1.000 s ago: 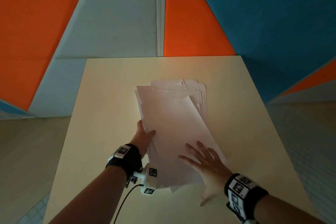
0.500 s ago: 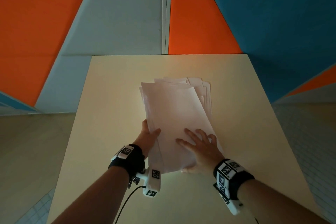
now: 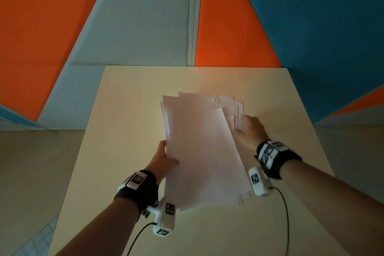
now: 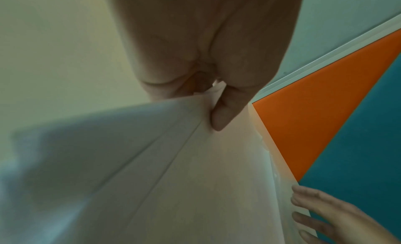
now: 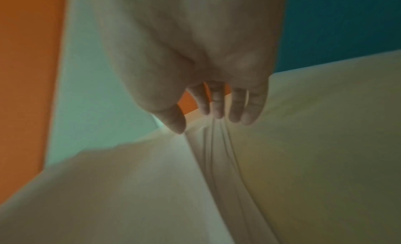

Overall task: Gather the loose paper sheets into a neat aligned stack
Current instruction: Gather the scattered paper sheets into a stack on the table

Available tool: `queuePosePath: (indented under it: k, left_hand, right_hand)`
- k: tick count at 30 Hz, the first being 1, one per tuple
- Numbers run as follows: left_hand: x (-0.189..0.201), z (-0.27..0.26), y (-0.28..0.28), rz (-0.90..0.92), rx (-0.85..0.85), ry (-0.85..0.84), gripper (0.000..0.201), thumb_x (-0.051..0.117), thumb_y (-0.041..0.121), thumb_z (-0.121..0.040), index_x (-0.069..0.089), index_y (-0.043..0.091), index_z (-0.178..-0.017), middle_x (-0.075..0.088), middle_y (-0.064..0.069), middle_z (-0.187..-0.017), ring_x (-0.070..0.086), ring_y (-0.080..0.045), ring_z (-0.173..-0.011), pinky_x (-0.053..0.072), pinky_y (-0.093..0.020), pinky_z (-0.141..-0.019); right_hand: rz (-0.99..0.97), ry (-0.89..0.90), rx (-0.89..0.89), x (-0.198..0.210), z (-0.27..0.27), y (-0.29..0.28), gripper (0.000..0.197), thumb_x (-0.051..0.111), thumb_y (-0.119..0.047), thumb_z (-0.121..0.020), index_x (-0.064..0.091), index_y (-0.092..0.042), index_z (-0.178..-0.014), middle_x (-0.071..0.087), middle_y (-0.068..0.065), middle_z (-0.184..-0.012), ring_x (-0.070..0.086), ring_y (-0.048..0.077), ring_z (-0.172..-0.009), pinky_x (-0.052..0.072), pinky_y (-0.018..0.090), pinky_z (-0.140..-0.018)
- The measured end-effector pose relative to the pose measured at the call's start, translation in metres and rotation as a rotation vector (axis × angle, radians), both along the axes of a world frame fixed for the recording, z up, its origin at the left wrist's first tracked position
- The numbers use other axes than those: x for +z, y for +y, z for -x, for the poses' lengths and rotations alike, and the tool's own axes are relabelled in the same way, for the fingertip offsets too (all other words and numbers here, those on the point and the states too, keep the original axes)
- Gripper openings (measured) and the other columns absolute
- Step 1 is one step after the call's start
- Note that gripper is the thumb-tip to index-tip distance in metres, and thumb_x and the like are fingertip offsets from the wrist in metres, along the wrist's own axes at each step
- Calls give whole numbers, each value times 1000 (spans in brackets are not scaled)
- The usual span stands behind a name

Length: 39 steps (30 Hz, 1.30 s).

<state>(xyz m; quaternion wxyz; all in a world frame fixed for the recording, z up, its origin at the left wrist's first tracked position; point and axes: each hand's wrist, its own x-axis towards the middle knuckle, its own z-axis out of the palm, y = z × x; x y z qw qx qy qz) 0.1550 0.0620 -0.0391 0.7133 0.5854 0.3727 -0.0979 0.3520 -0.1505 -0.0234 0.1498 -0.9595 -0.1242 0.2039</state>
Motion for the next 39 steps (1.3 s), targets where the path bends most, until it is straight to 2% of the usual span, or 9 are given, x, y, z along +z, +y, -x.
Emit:
queuePosePath:
  k: [3, 7, 15, 18, 21, 26, 33, 37, 39]
  left_hand:
    - [-2, -5, 1, -1, 7, -13, 51, 59, -10, -82, 40, 18, -121, 62, -13, -107, 64, -30, -90, 54, -49, -88]
    - [-4, -9, 5, 3, -20, -69, 63, 57, -11, -84, 35, 26, -130, 62, -9, -111, 63, -31, -100, 51, -53, -94]
    - [-5, -20, 11, -3, 20, -113, 58, 57, -6, -88, 34, 28, -129, 62, -6, -108, 63, -27, -96, 52, -51, -92]
    - [-7, -20, 13, 26, 54, -114, 60, 57, -7, -88, 34, 29, -131, 64, -13, -109, 65, -33, -94, 53, -55, -90]
    - [-9, -18, 12, 15, 35, -114, 67, 56, -12, -86, 33, 31, -132, 65, -13, -107, 66, -32, -91, 55, -53, -86]
    - [-9, -19, 13, 8, 41, -108, 70, 59, -11, -84, 32, 33, -130, 65, -9, -106, 67, -26, -90, 58, -45, -81]
    - [-5, -32, 13, -57, -29, -109, 63, 57, -6, -87, 31, 25, -136, 60, -8, -116, 61, -27, -102, 52, -49, -94]
    - [-4, -35, 19, -77, -39, -102, 59, 55, -5, -89, 32, 26, -134, 65, -9, -111, 65, -29, -97, 53, -51, -92]
    - [-4, -35, 23, -85, -31, -88, 60, 55, -7, -89, 32, 27, -133, 68, -17, -108, 67, -32, -93, 54, -53, -90]
  right_hand:
    - [-8, 152, -204, 3, -38, 9, 50, 53, -17, -89, 45, -3, -136, 50, 19, -138, 52, 37, -122, 46, 37, -95]
    - [46, 184, -229, 6, -59, 27, 14, 52, -8, -83, 59, 0, -92, 65, 19, -103, 62, 34, -88, 49, 31, -64]
    - [12, 211, -174, 2, -60, 37, 7, 59, -10, -76, 59, -6, -71, 67, 14, -80, 69, 32, -80, 51, 30, -62]
    - [-2, 136, -107, 4, -71, 38, 22, 61, -12, -79, 67, -3, -98, 68, 16, -106, 66, 34, -98, 54, 34, -79]
    - [-3, 81, 12, 6, -78, 48, 58, 66, -25, -72, 56, -17, -128, 55, 8, -127, 51, 32, -117, 48, 37, -93]
    - [163, 139, 40, 8, -91, 61, 59, 61, -35, -58, 61, -23, -116, 58, 7, -118, 54, 34, -109, 52, 39, -90]
    - [21, 169, 84, 13, -89, 68, 53, 68, -20, -76, 63, -21, -128, 58, 4, -138, 56, 26, -123, 46, 30, -96]
    - [14, 145, 118, 6, -88, 69, 49, 63, -16, -82, 58, -7, -130, 53, 14, -142, 50, 34, -128, 44, 38, -102]
    - [34, 103, 138, 7, -87, 70, 57, 64, -22, -80, 51, -15, -136, 45, 14, -141, 40, 37, -131, 41, 44, -103]
